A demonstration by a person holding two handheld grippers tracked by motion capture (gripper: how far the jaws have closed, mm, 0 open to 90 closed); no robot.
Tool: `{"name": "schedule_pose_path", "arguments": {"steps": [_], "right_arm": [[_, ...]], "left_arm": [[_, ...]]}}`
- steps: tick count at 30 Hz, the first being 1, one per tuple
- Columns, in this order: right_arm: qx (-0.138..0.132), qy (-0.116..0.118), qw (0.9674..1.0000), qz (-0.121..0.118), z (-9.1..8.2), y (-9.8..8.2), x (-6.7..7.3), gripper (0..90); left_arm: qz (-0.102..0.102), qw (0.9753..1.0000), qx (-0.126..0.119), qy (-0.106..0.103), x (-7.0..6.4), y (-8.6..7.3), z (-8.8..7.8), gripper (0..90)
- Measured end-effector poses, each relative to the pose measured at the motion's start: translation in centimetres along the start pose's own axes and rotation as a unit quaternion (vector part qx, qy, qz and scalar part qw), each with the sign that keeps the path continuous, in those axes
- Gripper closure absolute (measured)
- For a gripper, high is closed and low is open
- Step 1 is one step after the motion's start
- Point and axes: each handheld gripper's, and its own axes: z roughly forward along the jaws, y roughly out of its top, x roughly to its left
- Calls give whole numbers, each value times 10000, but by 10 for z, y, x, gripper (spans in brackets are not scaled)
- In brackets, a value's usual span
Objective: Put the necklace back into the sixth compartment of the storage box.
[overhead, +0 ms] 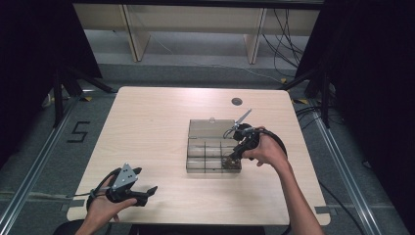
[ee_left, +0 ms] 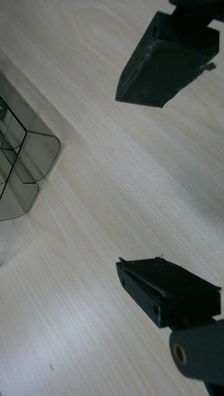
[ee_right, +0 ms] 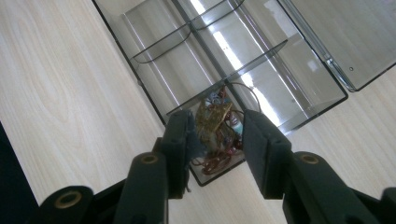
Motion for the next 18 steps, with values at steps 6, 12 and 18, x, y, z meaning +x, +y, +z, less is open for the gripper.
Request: {"name": "schedule_pose_path", "arguments": {"steps": [6,12,18], "right_arm": [[-26,-85,10000,20,-4,-3,1,588],[-11,-151,9999,35,-6,-5,2,566],[-28,-157,9998,68,-8,-6,3,550]], "left_arm": [[-99,9999,-80,-33,-1,0,1,151],[-101,9999,-82,-33,-2,0,1,151],[-101,9999,-82,-29,-2,0,1,151]]}}
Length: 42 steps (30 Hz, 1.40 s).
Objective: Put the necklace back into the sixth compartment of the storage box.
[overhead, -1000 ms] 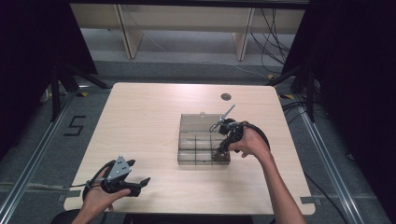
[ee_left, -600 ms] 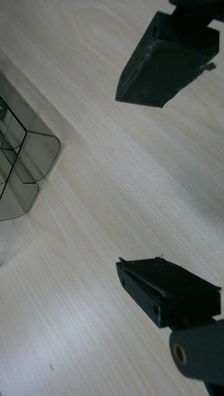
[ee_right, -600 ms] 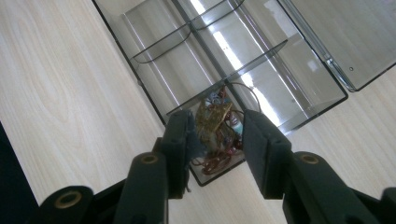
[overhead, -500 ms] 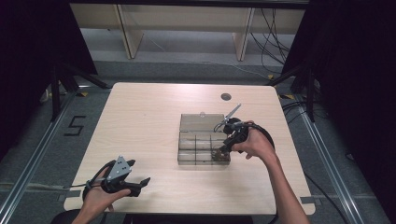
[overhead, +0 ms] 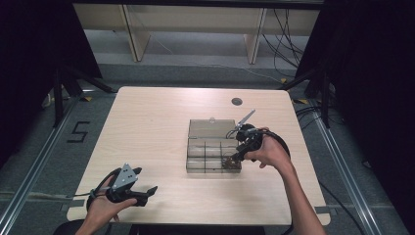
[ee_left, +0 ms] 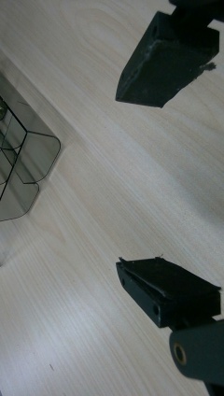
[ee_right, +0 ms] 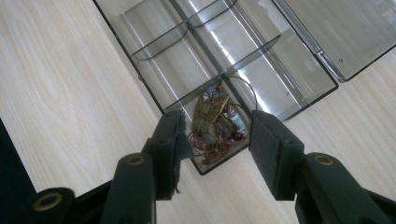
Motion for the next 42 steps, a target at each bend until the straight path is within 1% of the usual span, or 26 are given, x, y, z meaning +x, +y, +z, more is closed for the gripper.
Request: {"name": "schedule_pose_path", "arguments": {"steps": [3,5,7,9,11,12,13,16,17,18,19,21,22,24,25,28,29,31,32,34,35,36,37,39,40,42], "right_arm": [[-39,-7,10000,33,-1,-1,1,540],[-23,-47,10000,-20,-2,-2,0,529],[-58,-22,10000,23,-2,-2,2,525],[-61,-31,10000,1,-3,-3,1,517],[-76,-20,10000,53,-4,-3,3,508],[-63,-15,9999,92,-4,-3,3,500],[-90,-12,9999,56,-4,-4,3,492],[-91,-97,9999,-47,-4,-5,1,467],[-98,-52,9999,90,-4,-5,4,457],[-111,2,9999,104,-3,-6,4,452],[-123,-2,9999,70,-3,-6,4,445],[-125,-12,9999,55,-2,-7,3,436],[-125,-12,9999,55,-2,-7,3,436],[-147,-15,9998,121,-1,-9,3,426],[-164,-38,9998,92,-2,-10,3,421],[-170,-29,9998,101,-2,-11,2,413],[-165,-20,9997,170,-3,-13,4,408],[-205,-36,9997,104,-3,-13,3,402],[-170,-10,9996,244,-3,-14,5,399],[-220,-56,9997,105,-3,-14,4,391],[-232,-57,9996,143,-3,-14,5,388],[-225,-74,9996,125,-3,-15,5,385],[-232,-73,9995,186,-3,-15,6,381],[-229,-48,9996,171,-3,-15,7,368],[-238,-94,9996,125,-3,-15,7,367],[-270,-84,9995,145,-3,-16,8,359]], "left_arm": [[-21,10000,-19,-3,0,0,0,151],[-23,10000,-29,-28,0,0,1,151],[36,10000,51,-6,1,0,0,151],[43,10000,53,-21,1,0,0,152],[-21,10000,-25,-9,0,0,1,151],[37,10000,32,19,1,0,0,151],[15,10000,88,42,1,0,0,151],[-29,10000,34,19,0,0,0,151],[-39,10000,27,-16,0,0,0,151],[-74,10000,-24,-2,-1,0,1,151],[16,10000,62,32,1,0,0,151],[27,9999,97,44,1,0,-1,151],[32,10000,75,-8,1,0,-1,151],[17,10000,78,4,1,0,0,151],[-69,10000,-2,-21,0,0,1,151],[-45,10000,-1,-17,0,0,1,151],[-78,10000,-1,-26,0,0,1,151],[25,10000,86,9,2,0,0,151],[-51,10000,23,-14,0,0,0,151],[-41,10000,29,20,0,0,0,151],[29,10000,79,29,1,0,-1,151],[23,10000,88,38,1,0,-1,151],[23,10000,88,38,1,0,-1,151],[50,9999,108,50,1,0,-1,152],[14,10000,77,42,1,0,0,151],[12,10000,81,43,1,0,0,151]]}}
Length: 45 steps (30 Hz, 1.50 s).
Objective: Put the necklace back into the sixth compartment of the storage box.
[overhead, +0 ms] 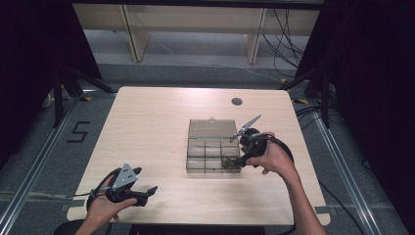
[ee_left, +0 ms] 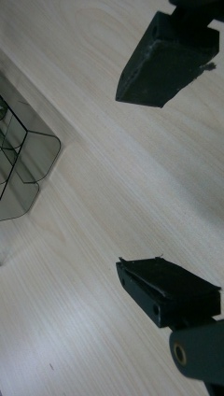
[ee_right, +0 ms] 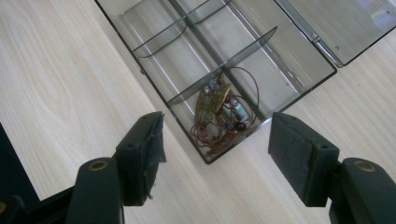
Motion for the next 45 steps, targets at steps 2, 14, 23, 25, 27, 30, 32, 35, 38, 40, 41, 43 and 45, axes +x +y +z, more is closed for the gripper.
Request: {"name": "schedule_pose_path", "arguments": {"steps": [2,14,23,25,27,30,32,35,38,40,41,43,45], "right_arm": [[39,16,9999,116,0,-1,2,354],[37,-31,10000,48,2,-8,3,320],[20,-59,10000,72,3,-13,7,310],[30,-71,9999,104,3,-13,8,310],[23,-75,10000,39,3,-14,8,309],[4,-36,10000,55,3,-16,10,302],[-3,-72,10000,59,3,-16,10,297],[-34,-63,10000,61,4,-18,11,290],[-45,-85,9999,69,4,-19,12,280],[-72,-82,9999,86,4,-21,13,267],[-72,-82,9999,86,4,-21,13,267],[-93,-112,9998,120,3,-22,14,256],[-61,-82,9997,204,3,-24,15,252]], "left_arm": [[20,10000,11,6,0,0,0,151],[-38,9999,-101,-43,-1,0,1,151],[-3,10000,-77,-60,0,0,1,151],[-5,10000,-72,-36,-1,0,1,151],[-38,9999,-104,-42,-1,0,1,151],[15,10000,-59,-18,0,0,0,151],[70,10000,-10,1,1,0,0,152],[-60,9999,-80,-59,-1,0,1,152],[28,10000,-51,-42,0,0,1,151],[28,10000,-51,-41,0,0,1,151],[-5,10000,-69,-67,0,0,1,151],[48,10000,-10,-4,0,0,0,151],[18,10000,3,-33,1,0,0,151]]}}
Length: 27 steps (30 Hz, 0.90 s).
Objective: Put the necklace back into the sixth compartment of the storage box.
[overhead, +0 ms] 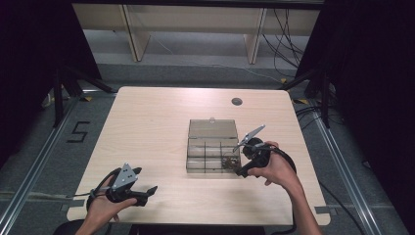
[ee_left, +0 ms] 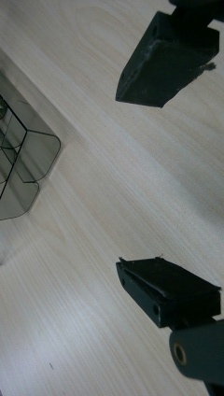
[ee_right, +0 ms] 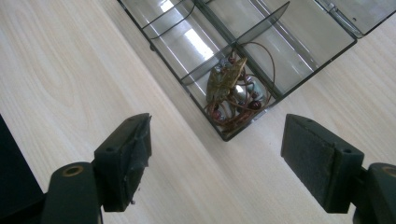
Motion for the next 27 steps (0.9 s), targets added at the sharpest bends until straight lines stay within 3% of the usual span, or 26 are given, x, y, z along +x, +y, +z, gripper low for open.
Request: {"name": "schedule_pose_path", "arguments": {"steps": [1,6,9,12,16,17,18,22,25,27], "right_arm": [[-37,2,10000,-83,0,0,-1,249],[-33,-10,10000,29,0,-3,1,239],[-89,-28,9999,-52,1,-4,1,237],[-65,-53,9999,87,0,-6,4,227],[-108,-49,9999,-3,0,-8,4,222],[-84,-48,9999,86,0,-9,6,221],[-123,-28,9999,14,1,-10,6,219],[-137,-36,9999,89,2,-13,7,215],[-159,-50,9998,64,4,-16,7,212],[-168,-58,9998,39,4,-17,6,211]], "left_arm": [[-108,9999,-65,-43,-2,0,1,152],[3,10000,-7,6,0,0,-1,152],[-11,10000,-15,12,0,0,-1,151],[-5,10000,-2,35,0,0,0,151],[-8,10000,-14,14,0,0,-1,151],[-13,10000,-18,15,0,0,-1,152],[-4,10000,-12,25,0,0,-1,151],[-44,10000,-36,34,-1,0,0,151],[61,10000,-13,39,0,1,0,151],[-12,10000,-69,20,-1,0,0,151]]}}
